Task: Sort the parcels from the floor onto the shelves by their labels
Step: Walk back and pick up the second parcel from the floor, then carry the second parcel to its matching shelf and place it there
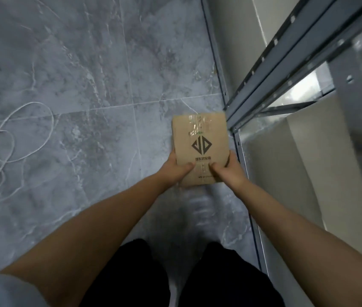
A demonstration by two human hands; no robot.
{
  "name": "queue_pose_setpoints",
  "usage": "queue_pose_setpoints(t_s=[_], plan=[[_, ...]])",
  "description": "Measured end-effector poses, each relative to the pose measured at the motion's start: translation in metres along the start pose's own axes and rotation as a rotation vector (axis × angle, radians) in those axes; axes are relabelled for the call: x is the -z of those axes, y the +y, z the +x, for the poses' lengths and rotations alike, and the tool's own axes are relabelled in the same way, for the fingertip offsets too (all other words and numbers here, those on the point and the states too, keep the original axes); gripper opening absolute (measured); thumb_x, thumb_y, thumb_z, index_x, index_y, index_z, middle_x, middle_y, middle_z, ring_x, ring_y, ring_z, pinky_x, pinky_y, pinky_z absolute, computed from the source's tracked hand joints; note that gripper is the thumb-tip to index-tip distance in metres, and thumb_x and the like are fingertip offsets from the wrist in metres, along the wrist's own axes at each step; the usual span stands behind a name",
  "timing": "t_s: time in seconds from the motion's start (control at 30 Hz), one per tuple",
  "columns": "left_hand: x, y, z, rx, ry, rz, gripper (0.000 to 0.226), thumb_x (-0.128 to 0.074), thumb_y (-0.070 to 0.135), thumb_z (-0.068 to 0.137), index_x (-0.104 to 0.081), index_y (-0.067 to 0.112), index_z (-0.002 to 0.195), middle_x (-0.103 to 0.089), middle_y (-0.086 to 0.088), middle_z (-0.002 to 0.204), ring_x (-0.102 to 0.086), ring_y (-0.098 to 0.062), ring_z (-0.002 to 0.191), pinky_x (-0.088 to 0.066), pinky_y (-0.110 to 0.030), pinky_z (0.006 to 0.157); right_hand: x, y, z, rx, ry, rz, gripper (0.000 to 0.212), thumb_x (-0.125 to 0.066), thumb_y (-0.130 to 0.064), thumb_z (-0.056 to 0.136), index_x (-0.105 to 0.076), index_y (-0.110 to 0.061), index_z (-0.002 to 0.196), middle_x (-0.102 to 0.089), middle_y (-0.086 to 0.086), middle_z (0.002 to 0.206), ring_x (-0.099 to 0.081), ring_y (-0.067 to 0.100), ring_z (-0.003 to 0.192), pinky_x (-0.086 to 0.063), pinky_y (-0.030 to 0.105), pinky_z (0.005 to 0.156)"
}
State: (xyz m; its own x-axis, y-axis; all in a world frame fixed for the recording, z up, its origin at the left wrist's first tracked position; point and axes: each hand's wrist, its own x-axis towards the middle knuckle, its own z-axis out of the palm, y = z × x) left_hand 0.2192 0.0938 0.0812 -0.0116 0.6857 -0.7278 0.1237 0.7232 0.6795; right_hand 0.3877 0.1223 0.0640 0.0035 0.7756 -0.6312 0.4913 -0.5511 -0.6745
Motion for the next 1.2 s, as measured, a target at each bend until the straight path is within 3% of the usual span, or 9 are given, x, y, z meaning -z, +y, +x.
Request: queue_pose_setpoints(t_s=[0.2, 0.37, 0.47, 0.57, 0.73, 0.83, 0.93, 1.03, 1.2], plan=[[0.071, 0.104, -0.124, -0.102, 0.025, 0.072, 0.068, -0.057, 0.019, 0.091, -0.019, 0.019, 0.147, -0.047, -0.002, 0.133, -0.047, -0.015, 0.116, -0.040, -0.023, 0.090, 0.031, -0.147, -0.102, 0.120, -0.046, 0.044, 0.047, -0.062, -0.008, 0.084, -0.043, -0.010, 0.127, -0.056, -0.004, 0.102, -0.055, 0.007, 0.088, -0.044, 0.005, 0.062], [0.117, 0.187, -0.224, -0.166, 0.100, 0.020, 0.062, -0.051, 0.019, 0.093, -0.022, 0.030, 0.147, -0.049, 0.008, 0.126, -0.049, -0.007, 0.107, -0.042, -0.013, 0.080, 0.058, -0.260, -0.190, 0.170, -0.079, 0.050, 0.052, -0.061, -0.007, 0.085, -0.040, -0.007, 0.133, -0.056, 0.008, 0.124, -0.055, 0.019, 0.108, -0.050, 0.027, 0.087], [0.142, 0.244, -0.288, -0.216, 0.172, -0.030, 0.058, -0.050, 0.021, 0.094, -0.024, 0.034, 0.145, -0.050, 0.012, 0.119, -0.052, 0.005, 0.089, -0.044, 0.002, 0.057, 0.077, -0.332, -0.248, 0.231, -0.080, 0.065, 0.053, -0.062, -0.007, 0.085, -0.039, -0.010, 0.133, -0.057, 0.006, 0.122, -0.056, 0.018, 0.107, -0.051, 0.015, 0.077], [0.166, 0.298, -0.346, -0.276, 0.162, -0.036, 0.056, -0.046, 0.026, 0.096, -0.022, 0.034, 0.146, -0.049, 0.009, 0.131, -0.053, -0.003, 0.107, -0.044, -0.004, 0.074, 0.098, -0.401, -0.294, 0.285, -0.080, 0.070, 0.054, -0.062, -0.008, 0.086, -0.036, -0.008, 0.133, -0.056, 0.010, 0.125, -0.056, 0.023, 0.113, -0.051, 0.033, 0.091], [0.204, 0.387, -0.427, -0.422, 0.217, 0.025, 0.053, -0.034, 0.040, 0.099, -0.015, 0.035, 0.148, -0.027, 0.011, 0.152, -0.027, -0.011, 0.138, -0.023, -0.022, 0.106, 0.130, -0.505, -0.354, 0.441, -0.044, 0.087, 0.051, -0.063, -0.013, 0.086, -0.040, -0.008, 0.130, -0.054, 0.001, 0.113, -0.053, 0.013, 0.101, -0.045, 0.021, 0.080], [0.220, 0.432, -0.467, -0.545, 0.298, 0.101, 0.048, -0.025, 0.038, 0.101, -0.016, 0.033, 0.148, -0.022, 0.005, 0.157, -0.019, -0.014, 0.143, -0.014, -0.024, 0.109, 0.148, -0.554, -0.383, 0.538, -0.011, 0.096, 0.046, -0.063, -0.012, 0.085, -0.042, -0.011, 0.126, -0.054, -0.002, 0.106, -0.052, 0.010, 0.094, -0.043, 0.010, 0.069], [0.229, 0.470, -0.503, -0.674, 0.391, 0.182, 0.047, -0.022, 0.032, 0.103, -0.017, 0.026, 0.149, -0.020, 0.000, 0.158, -0.013, -0.018, 0.145, -0.009, -0.035, 0.119, 0.163, -0.596, -0.407, 0.621, 0.031, 0.122, 0.050, -0.064, -0.013, 0.083, -0.042, -0.010, 0.129, -0.054, -0.001, 0.109, -0.053, 0.012, 0.097, -0.042, 0.015, 0.071], [0.235, 0.502, -0.531, -0.791, 0.483, 0.126, 0.047, -0.031, 0.018, 0.102, -0.022, 0.018, 0.148, -0.026, -0.008, 0.155, -0.021, -0.019, 0.143, -0.014, -0.026, 0.115, 0.174, -0.631, -0.430, 0.688, 0.064, 0.163, 0.053, -0.065, -0.012, 0.082, -0.042, -0.010, 0.129, -0.055, -0.001, 0.110, -0.053, 0.013, 0.097, -0.042, 0.015, 0.072], [0.246, 0.535, -0.560, -0.949, 0.575, 0.080, 0.054, -0.046, 0.022, 0.097, -0.026, 0.020, 0.146, -0.022, -0.010, 0.153, -0.023, -0.024, 0.142, -0.021, -0.044, 0.117, 0.196, -0.669, -0.458, 0.768, 0.076, 0.232, 0.053, -0.067, -0.013, 0.081, -0.043, -0.008, 0.128, -0.060, 0.004, 0.116, -0.058, 0.016, 0.099, -0.047, 0.023, 0.077]])
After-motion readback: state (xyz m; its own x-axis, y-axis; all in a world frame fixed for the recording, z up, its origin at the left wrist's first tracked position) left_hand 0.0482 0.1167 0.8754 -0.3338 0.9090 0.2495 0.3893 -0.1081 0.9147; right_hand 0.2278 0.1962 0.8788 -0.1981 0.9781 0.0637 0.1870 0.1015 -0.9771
